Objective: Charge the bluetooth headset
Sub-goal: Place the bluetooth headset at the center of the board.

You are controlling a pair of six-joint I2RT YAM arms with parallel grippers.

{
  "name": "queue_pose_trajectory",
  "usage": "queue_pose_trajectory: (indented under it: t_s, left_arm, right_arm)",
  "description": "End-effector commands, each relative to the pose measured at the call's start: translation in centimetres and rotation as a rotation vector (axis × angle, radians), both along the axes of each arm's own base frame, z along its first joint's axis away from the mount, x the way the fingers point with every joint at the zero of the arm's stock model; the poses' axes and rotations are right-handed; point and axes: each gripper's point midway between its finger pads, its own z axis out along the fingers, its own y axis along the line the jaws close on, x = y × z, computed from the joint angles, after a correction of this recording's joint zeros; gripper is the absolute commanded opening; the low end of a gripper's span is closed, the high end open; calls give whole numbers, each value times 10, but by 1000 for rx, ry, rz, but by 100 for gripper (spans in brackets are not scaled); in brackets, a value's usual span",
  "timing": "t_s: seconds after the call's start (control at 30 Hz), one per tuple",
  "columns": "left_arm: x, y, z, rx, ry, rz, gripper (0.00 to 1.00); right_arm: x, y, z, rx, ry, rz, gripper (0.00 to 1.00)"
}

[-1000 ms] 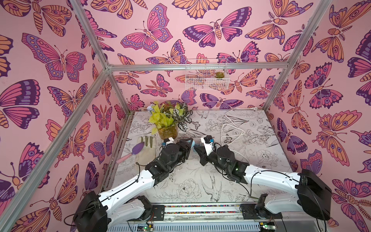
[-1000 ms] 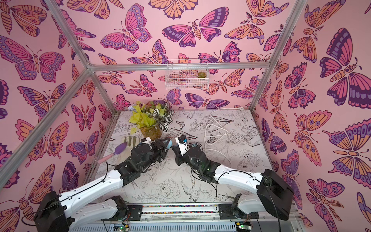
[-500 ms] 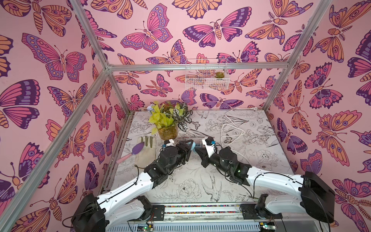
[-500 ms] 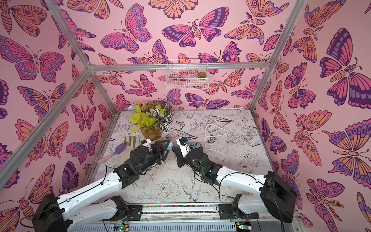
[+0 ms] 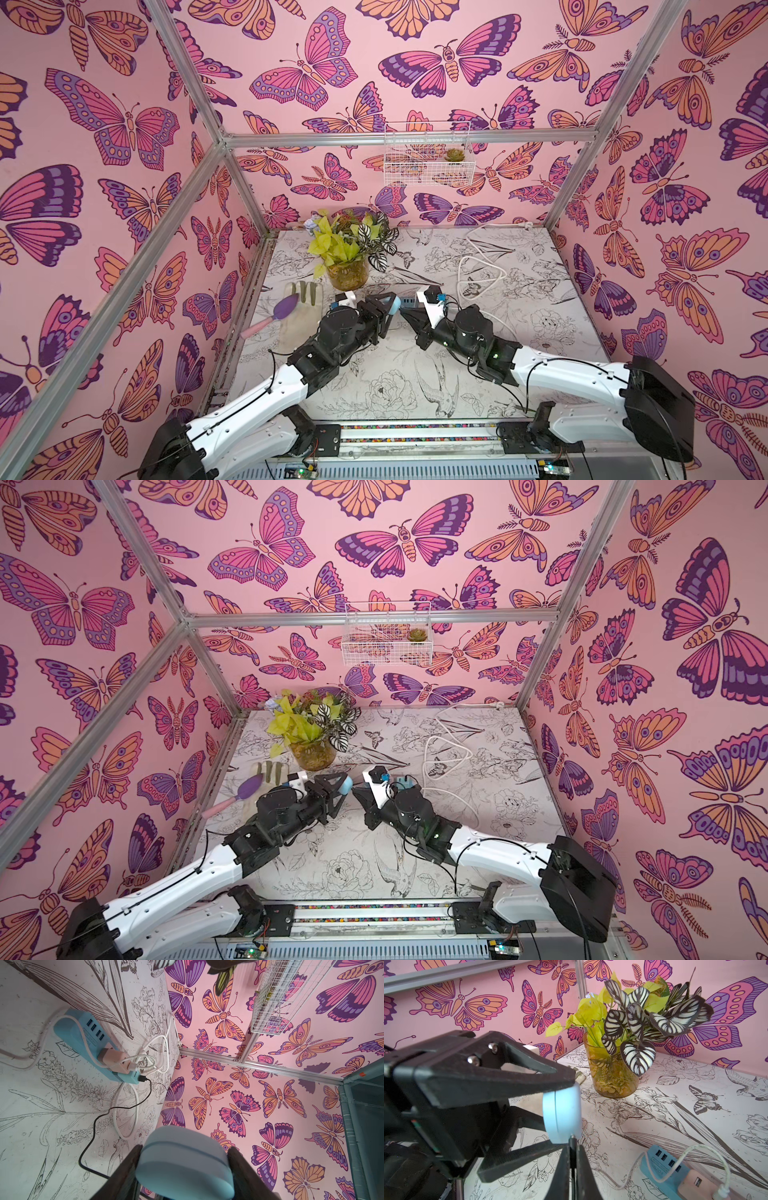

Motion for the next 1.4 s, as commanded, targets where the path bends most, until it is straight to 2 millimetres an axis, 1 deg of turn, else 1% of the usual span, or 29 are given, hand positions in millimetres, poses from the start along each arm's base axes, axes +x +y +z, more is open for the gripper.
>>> queue_pose_trajectory:
  t_s: [0.0,0.1,0.23,0.33,0.47,0.63,0.87,1.0,1.2,1.37]
  left_arm:
    - [-18,-3,-12,21,45,-85,0]
    - [-18,10,-16,56,62,-44,0]
    - [-18,25,-20,89,73,6,0]
    - [-19,36,-24,118,83,36,0]
    - [-21,47,-35,160,106,61,0]
    - [-25,57,-55,220,155,82,0]
    - [-39,70,-104,289,283,101,0]
    - [-47,76,-128,312,355,114,0]
    - [-54,83,-160,359,441,134,0]
    - [-59,90,-181,399,499,156,0]
  right_arm:
    - [7,-5,12,26,-36,-44,3]
    - [5,-10,8,13,-27,-49,7]
    - [2,-18,0,-10,-11,-62,19]
    - [-2,-29,-7,-31,-1,-78,29]
    - [-9,-44,-16,-66,22,-91,37]
    - [-20,-61,-23,-95,53,-96,38]
    - [-32,-76,-30,-109,116,-98,40]
    - [-37,-79,-36,-94,148,-97,40]
    - [-40,-78,-41,-78,177,-85,40]
    - [-40,-76,-41,-69,188,-80,41]
